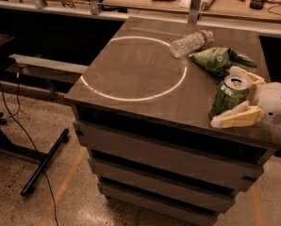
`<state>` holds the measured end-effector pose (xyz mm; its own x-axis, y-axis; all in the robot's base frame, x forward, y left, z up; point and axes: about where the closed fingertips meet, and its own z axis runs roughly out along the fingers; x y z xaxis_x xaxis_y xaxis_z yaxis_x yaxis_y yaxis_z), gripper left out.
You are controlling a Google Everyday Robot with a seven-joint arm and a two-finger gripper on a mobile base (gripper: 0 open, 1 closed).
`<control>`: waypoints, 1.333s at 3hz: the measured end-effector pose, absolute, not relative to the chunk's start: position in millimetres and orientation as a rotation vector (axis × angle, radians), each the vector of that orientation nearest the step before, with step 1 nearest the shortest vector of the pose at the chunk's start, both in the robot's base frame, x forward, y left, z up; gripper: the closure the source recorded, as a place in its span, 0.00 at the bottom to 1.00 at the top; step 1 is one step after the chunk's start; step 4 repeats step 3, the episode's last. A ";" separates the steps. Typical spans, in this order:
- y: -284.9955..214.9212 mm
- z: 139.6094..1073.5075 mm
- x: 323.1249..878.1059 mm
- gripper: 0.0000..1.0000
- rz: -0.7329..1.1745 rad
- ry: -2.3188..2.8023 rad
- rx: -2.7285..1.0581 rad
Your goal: Place green can upright
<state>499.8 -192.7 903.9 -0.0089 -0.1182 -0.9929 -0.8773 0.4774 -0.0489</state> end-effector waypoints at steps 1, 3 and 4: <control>-192.9 903.9 500.5 0.00 0.730 1.508 -0.959; -223.8 909.1 498.6 0.00 0.667 1.571 -0.991; -223.8 909.1 498.6 0.00 0.667 1.571 -0.991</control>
Offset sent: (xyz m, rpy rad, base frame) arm -0.0046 -0.0716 0.0121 -0.2090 0.0481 -0.0620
